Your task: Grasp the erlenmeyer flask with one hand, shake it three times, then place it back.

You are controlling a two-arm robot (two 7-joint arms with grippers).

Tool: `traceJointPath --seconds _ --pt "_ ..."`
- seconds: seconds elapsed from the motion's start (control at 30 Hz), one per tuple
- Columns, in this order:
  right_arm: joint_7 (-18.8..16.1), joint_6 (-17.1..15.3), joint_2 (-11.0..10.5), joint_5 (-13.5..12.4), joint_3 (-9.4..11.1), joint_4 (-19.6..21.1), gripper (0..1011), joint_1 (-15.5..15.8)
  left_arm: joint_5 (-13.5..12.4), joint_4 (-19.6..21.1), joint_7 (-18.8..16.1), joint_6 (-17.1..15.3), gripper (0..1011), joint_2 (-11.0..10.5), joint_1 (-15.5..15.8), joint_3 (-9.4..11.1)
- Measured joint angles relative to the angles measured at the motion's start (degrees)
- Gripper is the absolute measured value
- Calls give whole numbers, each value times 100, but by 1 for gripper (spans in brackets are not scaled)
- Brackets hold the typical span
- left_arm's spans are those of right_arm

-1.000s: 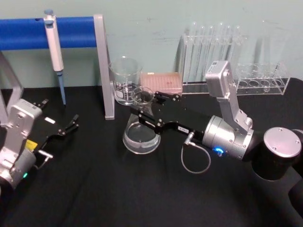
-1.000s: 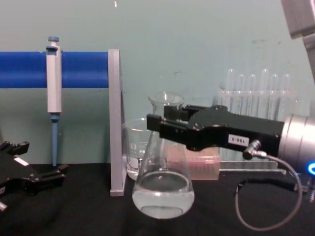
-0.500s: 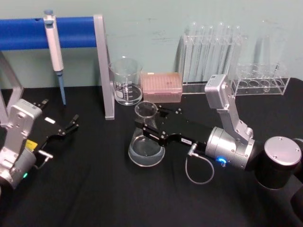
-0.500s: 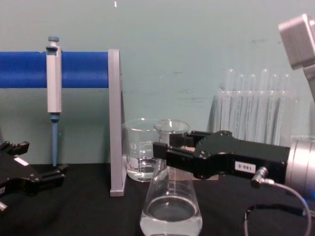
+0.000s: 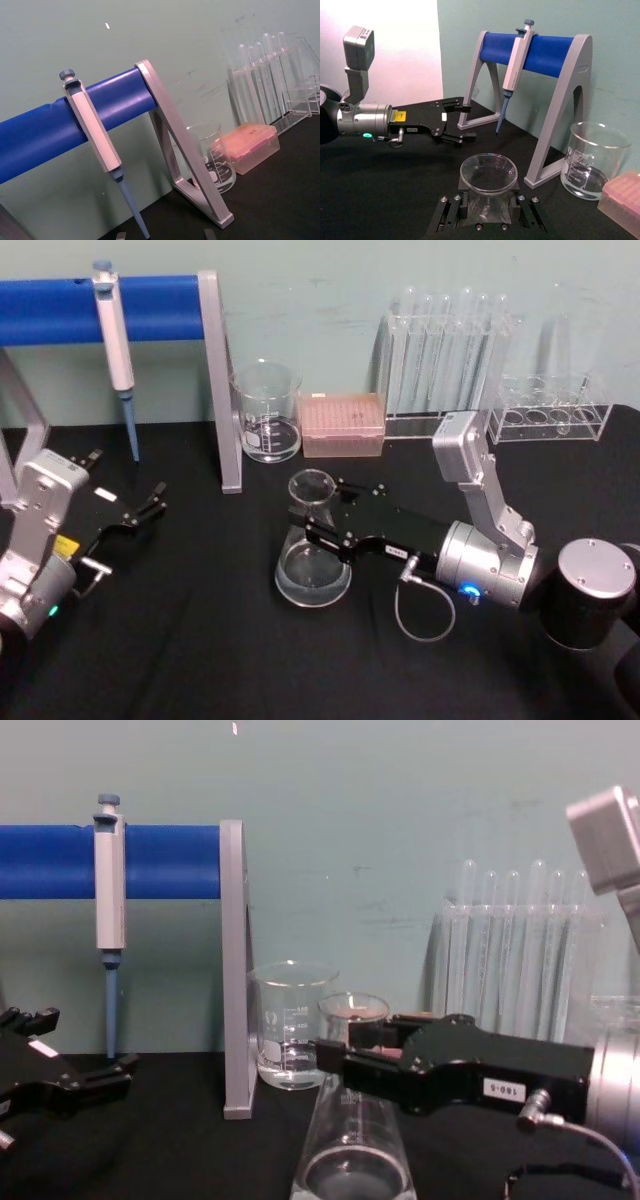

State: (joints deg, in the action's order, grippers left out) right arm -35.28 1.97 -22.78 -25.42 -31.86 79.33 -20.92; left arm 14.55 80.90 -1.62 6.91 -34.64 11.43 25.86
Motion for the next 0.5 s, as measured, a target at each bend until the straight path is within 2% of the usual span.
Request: traceJointPath --seconds 0.5 --pt "-109 35 23 -13 -66 -263 449 -33 0 0 0 0 1001 0 -1 0"
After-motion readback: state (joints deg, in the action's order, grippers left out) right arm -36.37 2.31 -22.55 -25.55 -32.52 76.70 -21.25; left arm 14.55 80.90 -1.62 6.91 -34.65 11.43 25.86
